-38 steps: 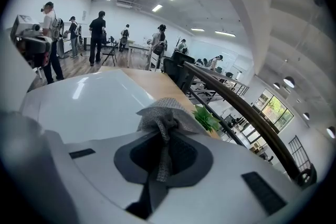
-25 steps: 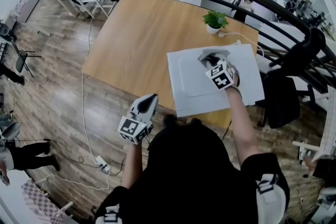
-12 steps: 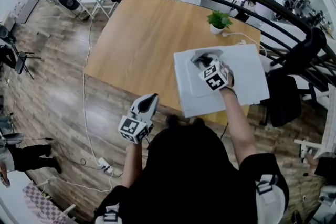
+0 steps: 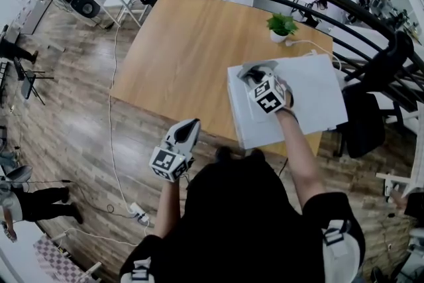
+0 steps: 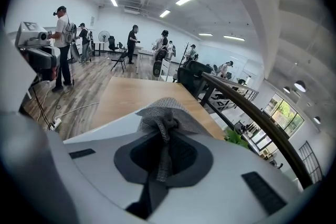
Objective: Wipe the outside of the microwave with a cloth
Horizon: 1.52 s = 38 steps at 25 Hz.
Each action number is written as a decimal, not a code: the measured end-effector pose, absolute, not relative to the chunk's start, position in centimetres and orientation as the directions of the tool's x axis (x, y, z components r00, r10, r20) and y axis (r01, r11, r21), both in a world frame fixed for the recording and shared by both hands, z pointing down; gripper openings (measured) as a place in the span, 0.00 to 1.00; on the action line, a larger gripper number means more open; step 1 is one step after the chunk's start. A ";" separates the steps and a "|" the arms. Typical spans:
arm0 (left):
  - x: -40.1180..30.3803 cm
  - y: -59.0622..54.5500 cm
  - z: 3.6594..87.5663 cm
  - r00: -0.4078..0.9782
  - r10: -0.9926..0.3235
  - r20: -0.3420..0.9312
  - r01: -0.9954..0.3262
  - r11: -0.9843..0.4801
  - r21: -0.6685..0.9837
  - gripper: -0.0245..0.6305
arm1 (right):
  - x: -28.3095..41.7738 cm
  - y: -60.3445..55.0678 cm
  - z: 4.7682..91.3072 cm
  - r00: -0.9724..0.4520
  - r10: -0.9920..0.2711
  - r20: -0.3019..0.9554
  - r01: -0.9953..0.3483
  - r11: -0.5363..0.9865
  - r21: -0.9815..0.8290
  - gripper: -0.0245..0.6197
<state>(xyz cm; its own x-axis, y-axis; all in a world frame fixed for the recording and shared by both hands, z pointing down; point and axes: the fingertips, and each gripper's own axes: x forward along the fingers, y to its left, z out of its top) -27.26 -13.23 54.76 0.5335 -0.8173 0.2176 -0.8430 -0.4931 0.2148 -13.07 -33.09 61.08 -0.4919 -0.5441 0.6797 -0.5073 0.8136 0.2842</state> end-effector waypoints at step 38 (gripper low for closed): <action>-28.5 -12.8 55.4 0.551 -0.805 0.220 -0.832 -0.507 0.226 0.04 | -17.5 -29.2 59.2 -0.593 -0.553 0.586 -0.373 0.833 0.408 0.06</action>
<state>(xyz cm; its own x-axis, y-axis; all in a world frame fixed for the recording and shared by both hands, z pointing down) -28.46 -12.84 55.39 0.5505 -0.8052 0.2203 -0.8318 -0.5068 0.2264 -17.55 -29.21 59.21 -0.5925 -0.5525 0.5862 -0.3733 0.8332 0.4080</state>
